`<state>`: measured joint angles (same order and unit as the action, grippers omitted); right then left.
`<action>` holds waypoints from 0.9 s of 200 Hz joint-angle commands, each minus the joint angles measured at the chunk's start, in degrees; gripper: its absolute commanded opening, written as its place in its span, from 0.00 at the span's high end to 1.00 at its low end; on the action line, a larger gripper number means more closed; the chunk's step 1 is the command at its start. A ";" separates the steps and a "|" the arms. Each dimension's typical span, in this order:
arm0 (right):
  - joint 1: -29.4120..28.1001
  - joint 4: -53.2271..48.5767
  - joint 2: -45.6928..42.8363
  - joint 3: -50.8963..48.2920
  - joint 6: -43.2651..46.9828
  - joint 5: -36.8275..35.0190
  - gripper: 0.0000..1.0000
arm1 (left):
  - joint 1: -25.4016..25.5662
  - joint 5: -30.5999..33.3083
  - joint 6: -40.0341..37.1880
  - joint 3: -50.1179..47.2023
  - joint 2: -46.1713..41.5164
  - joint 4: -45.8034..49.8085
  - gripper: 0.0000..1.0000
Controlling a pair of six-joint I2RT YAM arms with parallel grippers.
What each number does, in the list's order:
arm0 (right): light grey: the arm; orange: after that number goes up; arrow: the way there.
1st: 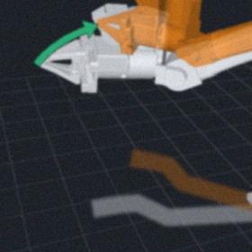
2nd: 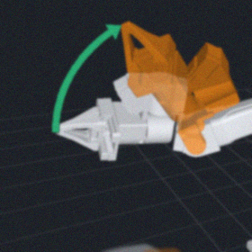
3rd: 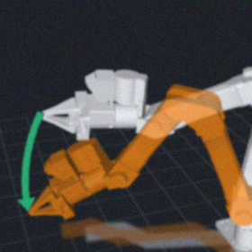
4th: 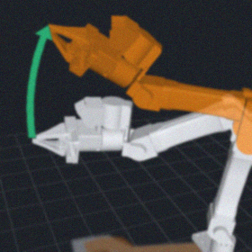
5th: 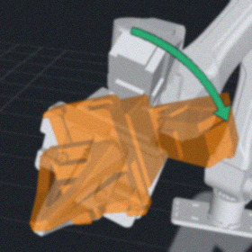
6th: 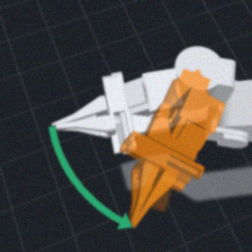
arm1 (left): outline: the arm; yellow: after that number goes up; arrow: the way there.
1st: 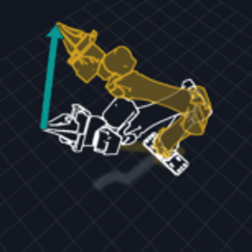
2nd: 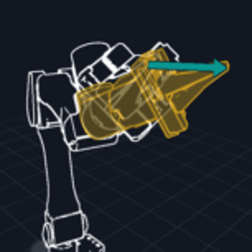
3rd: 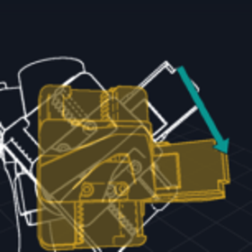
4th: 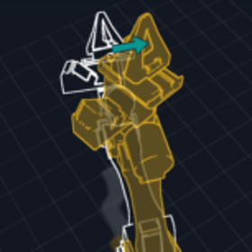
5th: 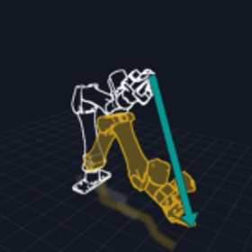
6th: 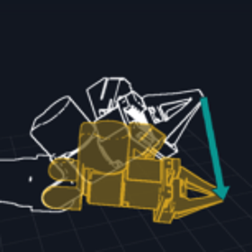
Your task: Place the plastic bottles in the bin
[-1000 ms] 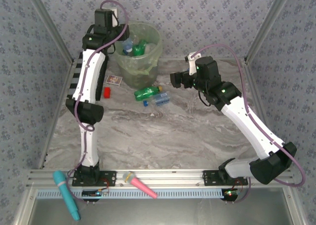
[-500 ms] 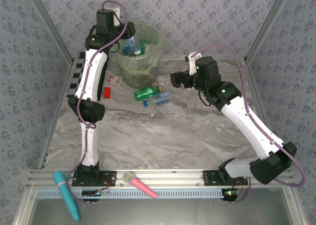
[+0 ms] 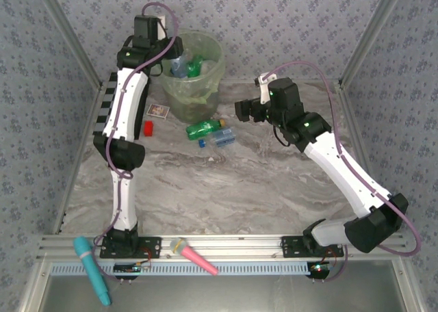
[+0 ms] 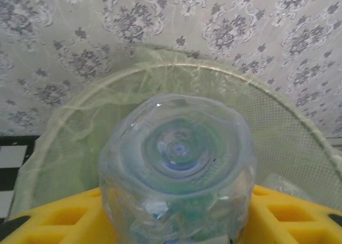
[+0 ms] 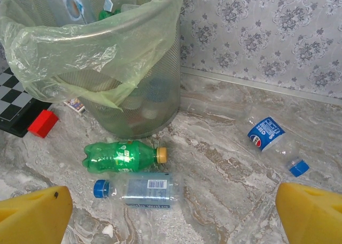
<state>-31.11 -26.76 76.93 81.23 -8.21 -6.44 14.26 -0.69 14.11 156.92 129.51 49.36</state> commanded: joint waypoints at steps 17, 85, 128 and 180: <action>-0.26 0.69 -0.37 -0.38 -1.02 -0.07 0.00 | -0.28 4.65 -3.91 1.17 -6.67 7.02 0.46; -0.25 1.23 0.08 -0.25 -0.93 0.59 0.00 | -0.29 4.44 -4.97 -7.13 -11.84 10.36 0.45; -0.26 1.07 0.25 0.01 -0.85 0.81 0.00 | -0.11 2.74 -4.53 -5.90 -8.53 11.54 0.44; -0.24 1.14 0.13 -0.20 -1.42 0.95 0.00 | -0.11 -0.68 -3.07 -0.67 -2.02 6.91 0.27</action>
<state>-31.11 -26.35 76.95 81.23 -8.38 -6.15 14.26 1.52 10.48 153.64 123.94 58.54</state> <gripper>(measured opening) 0.996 0.651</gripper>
